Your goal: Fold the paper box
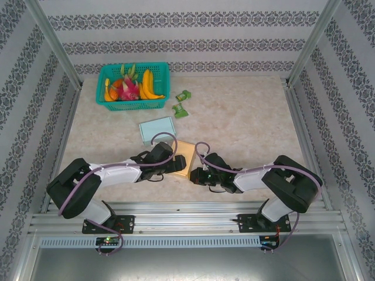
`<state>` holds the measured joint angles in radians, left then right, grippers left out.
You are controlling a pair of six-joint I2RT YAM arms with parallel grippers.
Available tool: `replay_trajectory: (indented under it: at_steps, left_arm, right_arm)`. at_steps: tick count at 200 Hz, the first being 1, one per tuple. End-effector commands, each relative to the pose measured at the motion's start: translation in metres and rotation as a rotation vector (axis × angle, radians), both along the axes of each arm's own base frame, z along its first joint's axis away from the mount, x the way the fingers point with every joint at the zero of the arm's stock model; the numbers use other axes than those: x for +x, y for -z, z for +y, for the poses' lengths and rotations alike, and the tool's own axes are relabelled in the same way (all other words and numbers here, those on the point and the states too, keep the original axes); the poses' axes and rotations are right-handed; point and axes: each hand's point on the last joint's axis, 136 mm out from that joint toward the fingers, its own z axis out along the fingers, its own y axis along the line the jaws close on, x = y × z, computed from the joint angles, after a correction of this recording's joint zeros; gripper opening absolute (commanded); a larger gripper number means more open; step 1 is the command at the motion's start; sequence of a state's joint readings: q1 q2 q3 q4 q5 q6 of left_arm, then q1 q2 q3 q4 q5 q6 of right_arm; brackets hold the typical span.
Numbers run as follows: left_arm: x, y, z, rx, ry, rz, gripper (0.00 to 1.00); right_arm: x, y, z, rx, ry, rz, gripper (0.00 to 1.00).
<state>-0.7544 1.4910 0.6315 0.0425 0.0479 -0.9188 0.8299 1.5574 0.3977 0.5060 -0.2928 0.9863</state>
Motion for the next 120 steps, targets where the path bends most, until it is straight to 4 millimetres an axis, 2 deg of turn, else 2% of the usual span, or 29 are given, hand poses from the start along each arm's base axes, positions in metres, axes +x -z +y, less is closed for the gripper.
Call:
replay_trajectory:
  at_steps: [1, 26, 49, 64, 84, 120]
  left_arm:
    - [-0.021, 0.003, -0.021, -0.073, -0.002, 0.043, 0.92]
    - [-0.030, 0.008, -0.038, -0.088, -0.013, 0.037, 0.92]
    - [-0.029, 0.006, -0.061, -0.127, 0.031, 0.052, 0.91]
    - [-0.027, 0.006, -0.069, -0.124, 0.049, 0.067, 0.91]
    - [-0.023, 0.002, -0.066, -0.104, 0.038, 0.046, 0.91]
    - [-0.013, -0.008, -0.034, 0.004, -0.018, 0.001, 0.92]
  right_arm:
    - [0.006, -0.010, 0.028, 0.095, 0.009, -0.024, 0.00]
    - [0.011, -0.026, 0.042, 0.188, 0.060, -0.046, 0.00]
    - [0.007, -0.041, 0.065, 0.208, -0.004, -0.067, 0.00]
    - [0.006, -0.046, 0.070, 0.218, -0.018, -0.079, 0.00]
    - [0.007, -0.042, 0.061, 0.191, 0.006, -0.095, 0.00]
    - [0.010, -0.028, 0.025, 0.093, 0.054, -0.100, 0.00]
